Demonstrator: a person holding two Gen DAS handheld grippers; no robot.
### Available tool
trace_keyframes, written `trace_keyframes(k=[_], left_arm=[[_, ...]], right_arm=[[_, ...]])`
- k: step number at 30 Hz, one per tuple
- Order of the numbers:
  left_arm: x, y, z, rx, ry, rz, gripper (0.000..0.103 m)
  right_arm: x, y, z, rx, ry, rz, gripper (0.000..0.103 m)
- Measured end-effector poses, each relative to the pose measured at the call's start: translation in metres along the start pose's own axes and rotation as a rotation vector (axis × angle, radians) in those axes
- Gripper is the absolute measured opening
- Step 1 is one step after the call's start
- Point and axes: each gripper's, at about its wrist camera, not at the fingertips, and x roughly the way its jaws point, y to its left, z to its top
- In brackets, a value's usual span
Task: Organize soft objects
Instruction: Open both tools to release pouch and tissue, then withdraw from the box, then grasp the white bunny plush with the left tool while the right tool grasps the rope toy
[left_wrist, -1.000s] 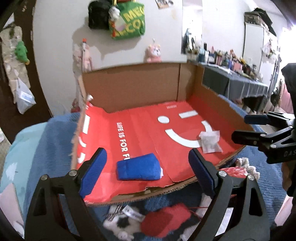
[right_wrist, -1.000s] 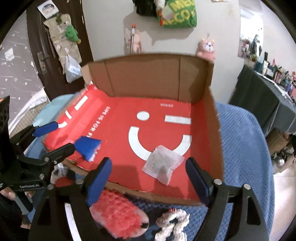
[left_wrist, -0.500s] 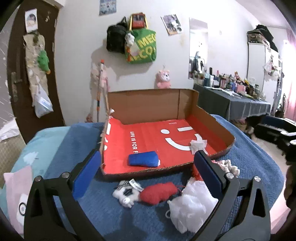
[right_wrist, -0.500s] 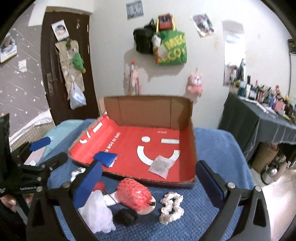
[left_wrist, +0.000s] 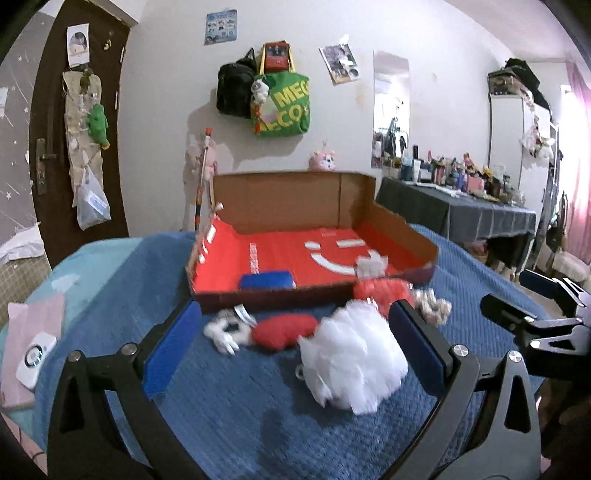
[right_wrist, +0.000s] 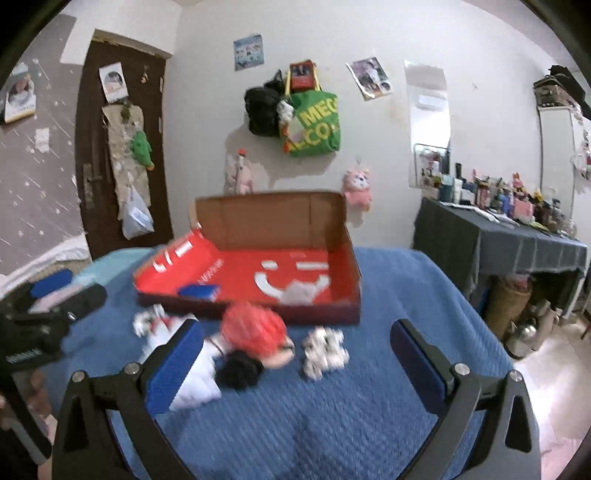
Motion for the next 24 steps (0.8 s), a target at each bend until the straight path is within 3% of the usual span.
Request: trace_keyframes(k=[15, 24], left_arm=[[0.031, 0.002, -0.065, -0.012, 0.119, 0.087, 0.103], [0.031, 0.009, -0.074, -0.024, 0.121, 0.085, 0.103]], right_arm=[[0.020, 0.001, -0.065, 0.067, 0.046, -0.038, 0.103], [0.030, 0.002, -0.076, 0.090, 0.073, -0.060, 0.103]])
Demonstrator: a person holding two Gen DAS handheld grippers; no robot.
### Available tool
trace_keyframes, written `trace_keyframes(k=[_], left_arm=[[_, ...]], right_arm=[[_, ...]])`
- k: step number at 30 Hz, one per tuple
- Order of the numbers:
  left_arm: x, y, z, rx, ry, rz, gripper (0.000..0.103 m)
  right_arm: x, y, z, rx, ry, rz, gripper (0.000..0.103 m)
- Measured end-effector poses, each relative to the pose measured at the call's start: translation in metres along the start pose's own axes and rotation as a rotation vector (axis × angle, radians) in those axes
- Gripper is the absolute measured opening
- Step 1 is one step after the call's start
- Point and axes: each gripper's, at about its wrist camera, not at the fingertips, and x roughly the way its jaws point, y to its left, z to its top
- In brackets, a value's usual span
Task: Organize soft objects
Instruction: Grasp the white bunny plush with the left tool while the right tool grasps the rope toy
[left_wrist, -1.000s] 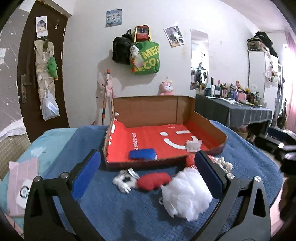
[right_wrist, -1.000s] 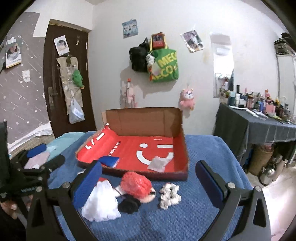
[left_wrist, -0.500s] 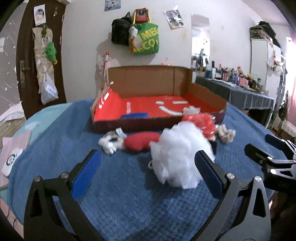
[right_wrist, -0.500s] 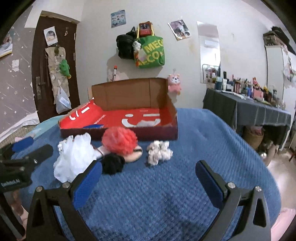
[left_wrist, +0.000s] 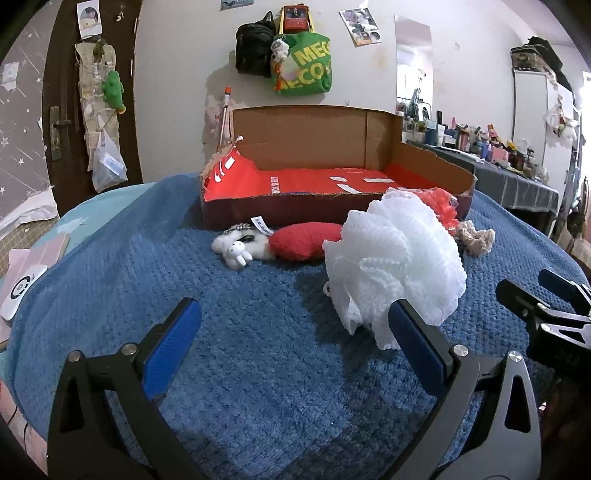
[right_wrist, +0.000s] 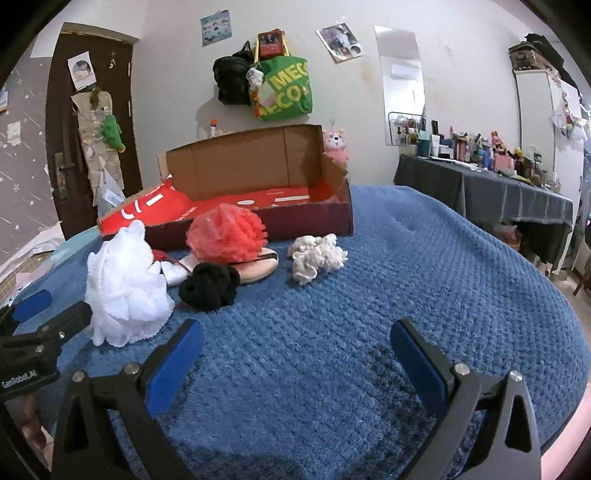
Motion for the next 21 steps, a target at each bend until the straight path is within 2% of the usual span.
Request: trace_keyframes(k=[10, 17, 21], left_arm=[[0.001, 0.002, 0.008, -0.011, -0.002, -0.009, 0.103], [0.001, 0.012, 0.030, -0.022, -0.020, 0.013, 0.103], [0.012, 0.023, 0.045, -0.019, 0.005, 0.043, 0.103]], right_arm=[[0.001, 0.002, 0.003, 0.000, 0.001, -0.002, 0.103], [0.005, 0.002, 0.019, -0.011, 0.004, -0.012, 0.103], [0.011, -0.002, 0.033, -0.011, 0.013, -0.021, 0.103]])
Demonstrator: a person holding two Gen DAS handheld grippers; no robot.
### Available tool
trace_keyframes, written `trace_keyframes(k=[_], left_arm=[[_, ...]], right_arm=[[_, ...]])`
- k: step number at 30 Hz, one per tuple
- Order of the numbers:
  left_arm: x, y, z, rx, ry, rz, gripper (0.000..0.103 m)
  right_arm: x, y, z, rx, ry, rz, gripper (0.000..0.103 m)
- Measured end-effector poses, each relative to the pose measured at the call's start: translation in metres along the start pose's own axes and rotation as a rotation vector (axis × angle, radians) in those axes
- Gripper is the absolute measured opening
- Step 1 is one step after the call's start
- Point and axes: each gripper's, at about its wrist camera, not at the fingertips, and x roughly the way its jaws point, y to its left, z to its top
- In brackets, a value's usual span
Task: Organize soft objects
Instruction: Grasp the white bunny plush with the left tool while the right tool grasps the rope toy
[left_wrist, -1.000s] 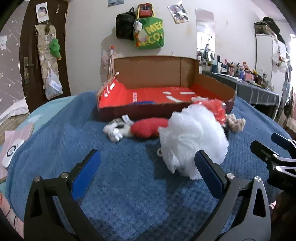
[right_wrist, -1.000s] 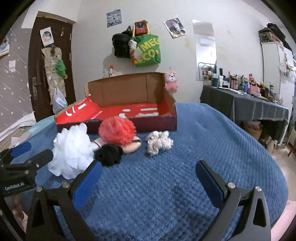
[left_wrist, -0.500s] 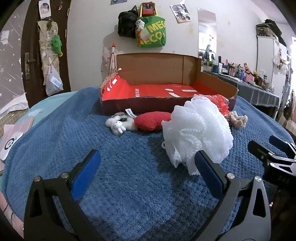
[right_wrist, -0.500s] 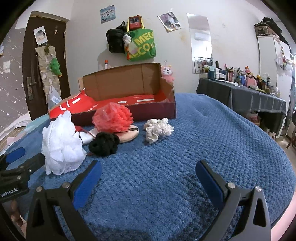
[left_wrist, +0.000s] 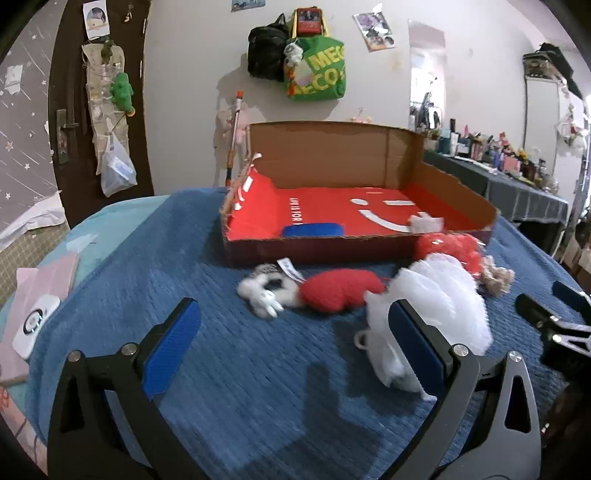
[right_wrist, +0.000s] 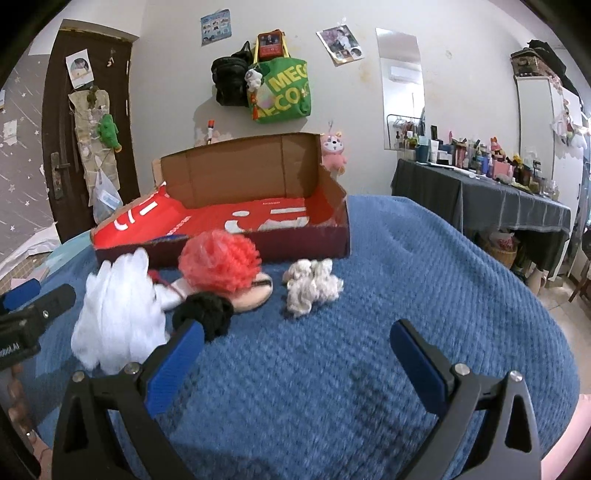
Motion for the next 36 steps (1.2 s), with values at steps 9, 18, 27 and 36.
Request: trace_keyframes(k=[9, 18, 27, 36], left_arm=[[0.052, 0.026, 0.022, 0.020, 0.157, 0.044, 0.103], [0.090, 0.045, 0.036, 0.048, 0.260, 0.040, 0.103], [0.118, 0.034, 0.039, 0.144, 0.337, -0.016, 0.103], [0.123, 0.032, 0.034, 0.118, 0.367, -0.119, 0.063]], right_arm=[[0.036, -0.010, 0.031, -0.002, 0.140, -0.057, 0.103], [0.064, -0.016, 0.046, -0.011, 0.231, -0.074, 0.103], [0.087, -0.015, 0.056, -0.052, 0.280, -0.094, 0.103], [0.106, -0.017, 0.047, -0.044, 0.380, -0.029, 0.070]])
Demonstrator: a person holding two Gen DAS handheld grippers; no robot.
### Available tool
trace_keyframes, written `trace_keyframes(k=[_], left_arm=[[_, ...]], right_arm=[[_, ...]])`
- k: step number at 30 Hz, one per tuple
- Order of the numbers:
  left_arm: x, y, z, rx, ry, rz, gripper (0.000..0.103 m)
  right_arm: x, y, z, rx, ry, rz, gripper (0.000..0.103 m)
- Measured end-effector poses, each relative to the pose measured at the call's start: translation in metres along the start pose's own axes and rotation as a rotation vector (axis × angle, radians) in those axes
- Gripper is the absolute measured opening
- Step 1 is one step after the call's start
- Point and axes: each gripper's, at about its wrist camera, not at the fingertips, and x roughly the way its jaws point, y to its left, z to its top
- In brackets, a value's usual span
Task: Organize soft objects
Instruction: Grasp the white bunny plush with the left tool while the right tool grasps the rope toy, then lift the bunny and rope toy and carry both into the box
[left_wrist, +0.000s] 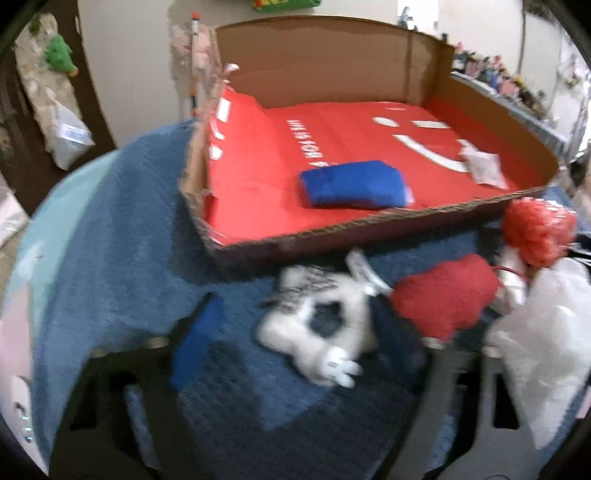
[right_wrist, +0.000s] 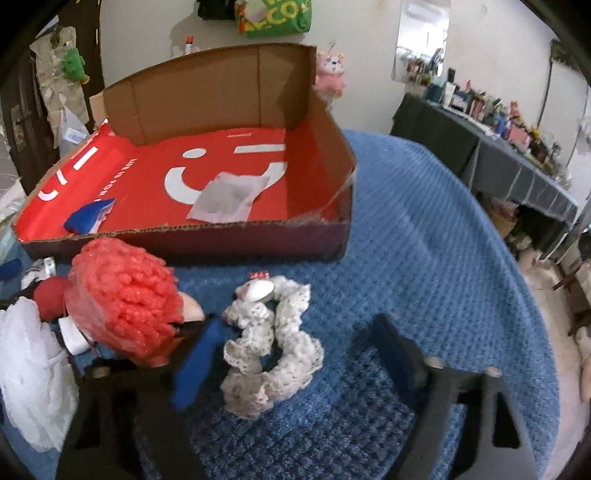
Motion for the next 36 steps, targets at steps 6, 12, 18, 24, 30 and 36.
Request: trace_keyframes(k=[6, 12, 18, 24, 30, 36], left_arm=[[-0.011, -0.013, -0.003, 0.031, -0.036, -0.015, 0.045], [-0.028, -0.011, -0.001, 0.023, -0.054, -0.053, 0.032], [-0.028, -0.008, -0.005, 0.009, -0.057, -0.064, 0.029], [-0.039, -0.001, -0.002, -0.014, -0.080, -0.089, 0.019], [-0.037, 0.000, -0.008, -0.015, -0.071, -0.096, 0.019], [-0.041, 0.001, -0.018, 0.007, -0.081, -0.086, 0.020]], right_arm=[[-0.005, 0.007, -0.003, -0.030, -0.018, 0.050, 0.037], [-0.024, 0.002, -0.001, -0.004, -0.056, 0.105, 0.034], [-0.034, 0.004, 0.001, -0.010, -0.085, 0.116, 0.034], [-0.039, 0.006, 0.002, -0.019, -0.096, 0.118, 0.034], [-0.041, 0.006, 0.001, -0.019, -0.101, 0.124, 0.034], [-0.039, 0.007, -0.001, -0.026, -0.087, 0.130, 0.034]])
